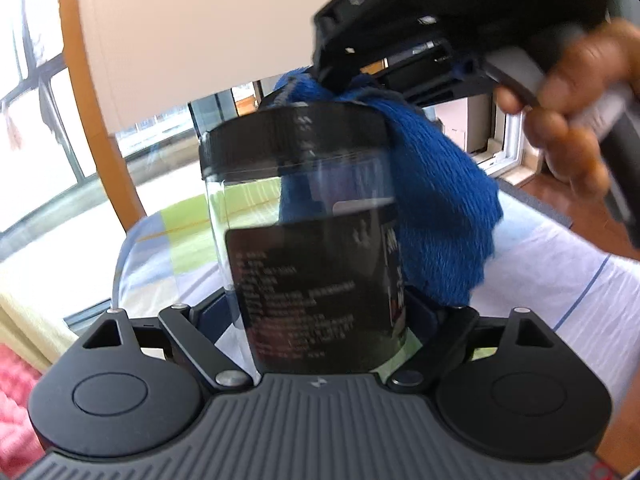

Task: Clean container
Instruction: 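Tilt the jar with the left gripper to turn its base toward the towel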

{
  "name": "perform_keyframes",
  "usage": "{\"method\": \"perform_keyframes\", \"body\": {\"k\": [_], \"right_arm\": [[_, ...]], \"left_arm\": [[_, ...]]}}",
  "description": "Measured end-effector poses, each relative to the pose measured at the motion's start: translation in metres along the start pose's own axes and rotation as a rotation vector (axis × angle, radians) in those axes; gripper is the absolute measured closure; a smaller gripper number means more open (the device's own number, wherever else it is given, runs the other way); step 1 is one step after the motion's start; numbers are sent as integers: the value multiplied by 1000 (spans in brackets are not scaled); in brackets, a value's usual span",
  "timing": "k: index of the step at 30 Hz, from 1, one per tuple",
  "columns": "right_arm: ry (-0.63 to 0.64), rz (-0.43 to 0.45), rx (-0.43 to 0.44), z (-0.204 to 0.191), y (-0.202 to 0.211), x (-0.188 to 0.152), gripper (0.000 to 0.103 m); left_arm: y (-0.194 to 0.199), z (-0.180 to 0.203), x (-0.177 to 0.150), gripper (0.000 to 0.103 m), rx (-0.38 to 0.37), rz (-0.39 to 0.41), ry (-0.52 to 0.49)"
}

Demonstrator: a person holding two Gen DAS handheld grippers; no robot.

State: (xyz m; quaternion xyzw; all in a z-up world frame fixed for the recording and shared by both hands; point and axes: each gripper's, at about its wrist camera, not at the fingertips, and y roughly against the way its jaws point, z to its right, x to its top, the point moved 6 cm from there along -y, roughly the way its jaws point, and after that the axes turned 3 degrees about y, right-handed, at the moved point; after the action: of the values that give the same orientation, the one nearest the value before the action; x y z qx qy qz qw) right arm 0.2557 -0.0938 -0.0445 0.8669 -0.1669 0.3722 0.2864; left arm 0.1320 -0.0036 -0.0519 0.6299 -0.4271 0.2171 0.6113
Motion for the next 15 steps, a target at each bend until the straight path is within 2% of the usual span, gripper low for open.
{"method": "perform_keyframes", "body": {"k": [5, 9, 12, 15], "right_arm": [[-79, 11, -87, 27, -10, 3, 97], [-123, -4, -139, 46, -17, -1, 95], [-136, -20, -211, 55, -15, -8, 96], [-189, 39, -278, 65, 3, -14, 96]], "left_arm": [[-17, 0, -5, 16, 8, -44, -18], [-16, 0, -3, 16, 2, -32, -33], [-10, 1, -3, 16, -8, -42, -50], [-8, -7, -3, 17, -12, -66, -45]]}}
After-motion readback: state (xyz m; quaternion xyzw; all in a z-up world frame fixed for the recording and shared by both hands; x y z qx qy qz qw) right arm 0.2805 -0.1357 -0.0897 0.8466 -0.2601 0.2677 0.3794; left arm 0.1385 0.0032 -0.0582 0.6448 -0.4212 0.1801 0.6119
